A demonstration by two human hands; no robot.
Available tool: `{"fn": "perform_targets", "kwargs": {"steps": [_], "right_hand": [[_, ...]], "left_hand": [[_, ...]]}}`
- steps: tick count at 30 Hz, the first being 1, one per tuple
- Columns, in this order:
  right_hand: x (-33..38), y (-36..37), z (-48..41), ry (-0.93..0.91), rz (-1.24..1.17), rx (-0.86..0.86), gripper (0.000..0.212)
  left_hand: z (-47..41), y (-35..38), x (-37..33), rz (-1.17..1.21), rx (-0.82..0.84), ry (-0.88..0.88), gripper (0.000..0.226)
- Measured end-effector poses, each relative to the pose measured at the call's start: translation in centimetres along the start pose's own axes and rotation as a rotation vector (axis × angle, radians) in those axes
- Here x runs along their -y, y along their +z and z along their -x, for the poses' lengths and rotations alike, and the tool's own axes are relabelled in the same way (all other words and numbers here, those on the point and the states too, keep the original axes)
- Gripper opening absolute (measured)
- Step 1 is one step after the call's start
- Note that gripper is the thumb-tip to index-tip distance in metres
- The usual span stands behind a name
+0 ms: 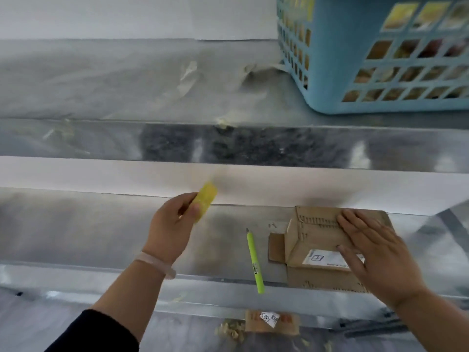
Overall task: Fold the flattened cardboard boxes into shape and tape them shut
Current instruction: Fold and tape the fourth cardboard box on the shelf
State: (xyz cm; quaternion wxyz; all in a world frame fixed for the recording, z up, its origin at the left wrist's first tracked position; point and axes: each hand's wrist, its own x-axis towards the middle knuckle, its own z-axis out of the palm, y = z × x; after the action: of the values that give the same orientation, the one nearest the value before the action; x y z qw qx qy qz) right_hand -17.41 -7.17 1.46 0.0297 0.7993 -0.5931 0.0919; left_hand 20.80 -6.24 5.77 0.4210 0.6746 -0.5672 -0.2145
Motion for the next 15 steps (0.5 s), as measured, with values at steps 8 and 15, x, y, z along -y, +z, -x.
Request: {"fn": "perform_targets", "kwargs": {"steps": [8, 15], "right_hand": [[-1.1, 0.6, -0.4, -0.057, -0.017, -0.035, 0.061], [-1.7, 0.6, -0.4, -0.127, -0.124, -0.108, 0.058]], "left_hand": [[0.1, 10.4, -13.6, 0.12, 0.348, 0.221, 0.02], [-1.3, 15.9, -16.9, -0.141, 0.493, 0.254, 0.031]]}}
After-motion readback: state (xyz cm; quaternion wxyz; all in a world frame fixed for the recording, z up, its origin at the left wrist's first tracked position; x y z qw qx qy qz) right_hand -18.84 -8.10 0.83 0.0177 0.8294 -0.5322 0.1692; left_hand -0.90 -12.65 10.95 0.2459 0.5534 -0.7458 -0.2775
